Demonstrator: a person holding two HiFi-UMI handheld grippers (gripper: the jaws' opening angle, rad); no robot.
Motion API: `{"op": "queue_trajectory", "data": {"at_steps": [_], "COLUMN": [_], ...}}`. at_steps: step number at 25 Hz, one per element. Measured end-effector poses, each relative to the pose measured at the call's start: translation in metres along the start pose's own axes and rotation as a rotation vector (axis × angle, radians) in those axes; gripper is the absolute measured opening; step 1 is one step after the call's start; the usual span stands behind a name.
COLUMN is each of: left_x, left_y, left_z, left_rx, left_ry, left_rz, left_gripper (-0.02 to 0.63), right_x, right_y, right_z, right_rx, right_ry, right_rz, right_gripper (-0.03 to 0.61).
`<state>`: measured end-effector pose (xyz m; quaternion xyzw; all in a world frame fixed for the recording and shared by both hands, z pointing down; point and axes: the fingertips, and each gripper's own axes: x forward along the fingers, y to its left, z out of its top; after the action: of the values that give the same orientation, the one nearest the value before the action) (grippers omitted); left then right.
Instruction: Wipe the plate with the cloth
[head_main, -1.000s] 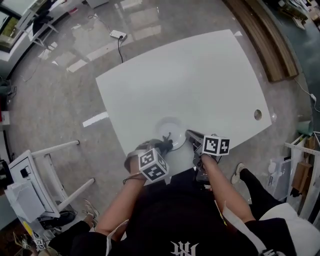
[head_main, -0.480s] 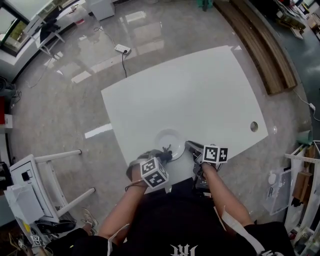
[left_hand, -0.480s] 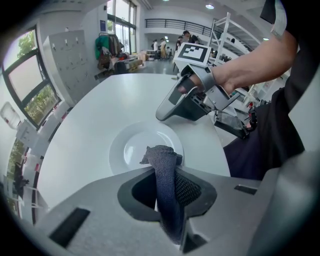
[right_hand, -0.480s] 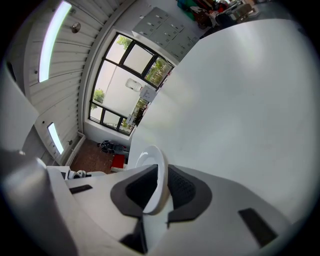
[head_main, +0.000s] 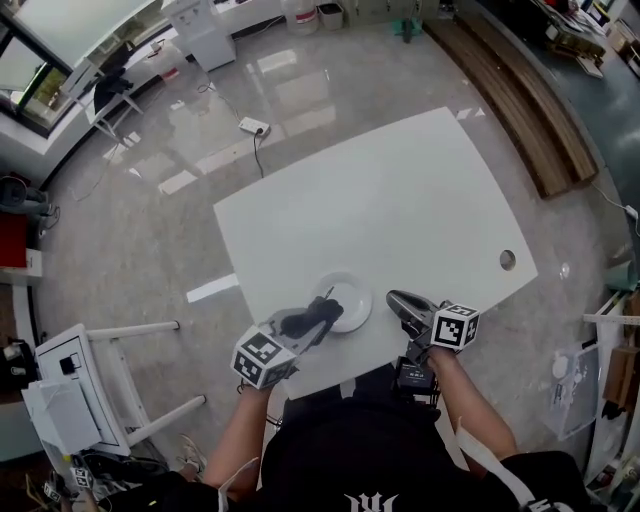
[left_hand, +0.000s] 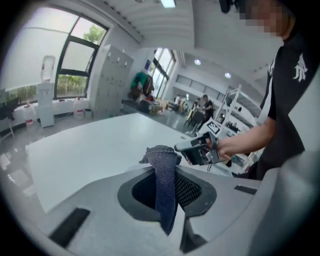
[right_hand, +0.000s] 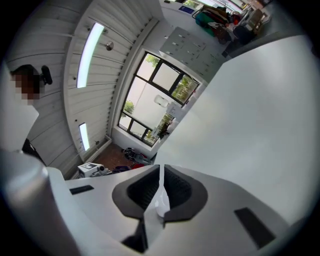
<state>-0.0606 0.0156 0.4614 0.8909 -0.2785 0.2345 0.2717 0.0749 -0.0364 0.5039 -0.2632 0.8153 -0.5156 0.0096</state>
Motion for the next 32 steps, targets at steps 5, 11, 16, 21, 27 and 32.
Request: {"op": "queue_trajectory", "data": {"at_steps": [5,11,16,21,27,32], "left_x": [-0.052,-0.086,-0.105,-0.138,-0.173,-0.190], "left_y": [0.003,-0.006,-0.022,-0.036,-0.045,-0.061], "left_z": [0.041,0.036,0.019,0.012,-0.007,-0.015], "left_rx": [-0.084,-0.091,-0.122,-0.081,-0.105,-0.117], "left_ry": [-0.311,-0.383,-0.426,-0.486,-0.542,-0.581], "left_rz": [0.009,-0.009,-0.068,-0.112,-0.175,-0.217], "left_gripper": [0.050,0.051,0.051,0.051,0.051,0.051], "right_x": [-0.026,-0.041,-0.047,-0.051,-0.062,-0.069], "right_y": [0.039,0.094,0.141,0.190,0.227,0.242], "right_z": [0.010,0.002,-0.008,-0.015,-0.040,-0.082], "right_rx": [-0.099,-0.283,-0.398,-0.506,-0.541,-0.526], "right_ry": [-0.078,-0.141,-0.149,-0.192,-0.241,-0.231], "right_rz": [0.132,0.175,0.170,0.172,0.127,0.107], "right_gripper": [0.021,0.005,0.005,0.005,0.005,0.005]}}
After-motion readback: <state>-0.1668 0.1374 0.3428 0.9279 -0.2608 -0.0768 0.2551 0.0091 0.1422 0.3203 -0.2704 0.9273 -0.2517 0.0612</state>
